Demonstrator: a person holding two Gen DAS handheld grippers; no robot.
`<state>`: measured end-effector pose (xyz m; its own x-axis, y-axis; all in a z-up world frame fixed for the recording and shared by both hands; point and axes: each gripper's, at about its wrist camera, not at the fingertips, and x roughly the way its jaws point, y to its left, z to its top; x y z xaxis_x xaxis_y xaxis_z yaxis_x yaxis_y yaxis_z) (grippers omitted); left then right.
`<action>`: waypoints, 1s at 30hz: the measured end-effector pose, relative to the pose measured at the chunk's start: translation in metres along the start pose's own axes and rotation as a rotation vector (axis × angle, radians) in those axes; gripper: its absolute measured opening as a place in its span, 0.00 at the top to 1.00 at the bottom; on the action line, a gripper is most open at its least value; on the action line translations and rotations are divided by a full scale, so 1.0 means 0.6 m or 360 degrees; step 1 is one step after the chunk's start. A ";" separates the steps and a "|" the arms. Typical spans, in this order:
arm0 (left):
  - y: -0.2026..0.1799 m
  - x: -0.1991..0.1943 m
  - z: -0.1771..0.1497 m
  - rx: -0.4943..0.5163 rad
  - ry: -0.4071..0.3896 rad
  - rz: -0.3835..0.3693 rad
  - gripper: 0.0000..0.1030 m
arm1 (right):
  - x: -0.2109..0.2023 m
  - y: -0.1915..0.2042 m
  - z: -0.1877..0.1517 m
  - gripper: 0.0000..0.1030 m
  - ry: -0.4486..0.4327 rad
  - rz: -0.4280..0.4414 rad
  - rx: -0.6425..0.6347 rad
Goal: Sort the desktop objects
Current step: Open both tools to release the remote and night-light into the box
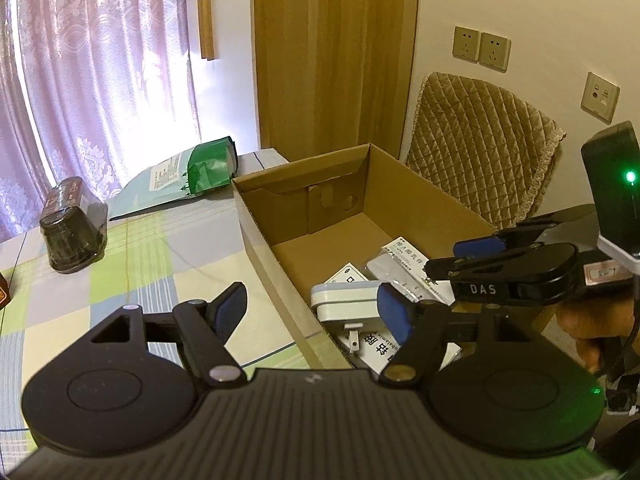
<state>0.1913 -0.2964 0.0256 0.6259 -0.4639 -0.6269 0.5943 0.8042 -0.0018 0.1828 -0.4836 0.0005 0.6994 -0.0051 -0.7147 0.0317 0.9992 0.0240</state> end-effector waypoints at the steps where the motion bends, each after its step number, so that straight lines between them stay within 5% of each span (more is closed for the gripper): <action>1: 0.001 -0.004 -0.001 -0.0004 -0.0001 0.0003 0.34 | -0.003 0.001 0.000 0.63 -0.0001 -0.0003 -0.0001; 4: 0.004 -0.017 -0.005 -0.0030 -0.0001 0.0023 0.28 | -0.014 0.006 0.001 0.63 -0.0003 -0.0021 -0.0014; 7: 0.006 -0.033 -0.013 -0.0063 -0.0004 0.0051 0.21 | -0.031 0.014 0.000 0.12 -0.0028 -0.0043 -0.0025; 14: 0.011 -0.074 -0.041 -0.0173 0.0010 0.0105 0.02 | -0.084 0.038 -0.010 0.11 -0.0050 -0.0045 -0.0037; 27: 0.017 -0.162 -0.083 -0.0299 0.0029 0.0139 0.01 | -0.183 0.077 -0.047 0.10 0.0027 -0.0069 0.0055; 30: 0.013 -0.177 -0.091 -0.0307 0.0028 0.0141 0.01 | -0.207 0.085 -0.055 0.00 0.0026 -0.0078 0.0104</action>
<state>0.1020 -0.2205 0.0499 0.6615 -0.3833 -0.6446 0.4287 0.8985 -0.0943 0.0741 -0.4309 0.0675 0.6840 -0.0528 -0.7275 0.1125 0.9931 0.0337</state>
